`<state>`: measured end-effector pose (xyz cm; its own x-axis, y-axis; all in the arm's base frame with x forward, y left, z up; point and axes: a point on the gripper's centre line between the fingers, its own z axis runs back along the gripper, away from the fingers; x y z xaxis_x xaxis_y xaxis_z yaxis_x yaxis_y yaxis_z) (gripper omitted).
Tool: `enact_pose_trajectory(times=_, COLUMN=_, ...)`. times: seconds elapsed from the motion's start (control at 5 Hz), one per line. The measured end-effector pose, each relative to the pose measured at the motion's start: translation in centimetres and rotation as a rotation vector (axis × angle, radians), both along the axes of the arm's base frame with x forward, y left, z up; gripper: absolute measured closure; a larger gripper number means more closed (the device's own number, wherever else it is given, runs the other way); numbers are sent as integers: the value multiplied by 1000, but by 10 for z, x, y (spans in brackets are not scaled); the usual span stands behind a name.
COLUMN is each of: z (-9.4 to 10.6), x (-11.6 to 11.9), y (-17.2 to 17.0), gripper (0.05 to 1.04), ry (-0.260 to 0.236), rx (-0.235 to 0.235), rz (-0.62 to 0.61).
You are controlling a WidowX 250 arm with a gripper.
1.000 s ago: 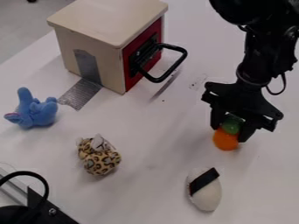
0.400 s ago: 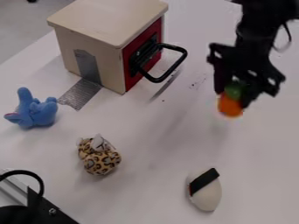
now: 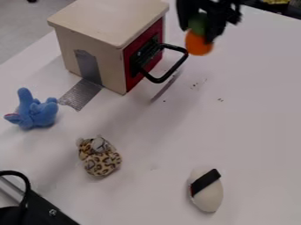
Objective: Move the vegetable to the top of the drawer
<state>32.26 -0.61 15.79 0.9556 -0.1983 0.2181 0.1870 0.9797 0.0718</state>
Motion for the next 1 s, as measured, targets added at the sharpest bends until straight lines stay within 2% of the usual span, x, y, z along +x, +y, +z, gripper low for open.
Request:
enact_pose_trajectory(times=0.2, z=11, x=-6, y=27, gripper=487, ry=-11, rx=23, rz=42)
enact_pose_trajectory(times=0.6, z=22, x=-3, y=88, gripper=487, ry=-62, rx=51, rz=141)
enact_pose_trajectory(times=1.0, z=-11, x=-1, y=140, gripper=487, ry=40, rx=31, rz=216)
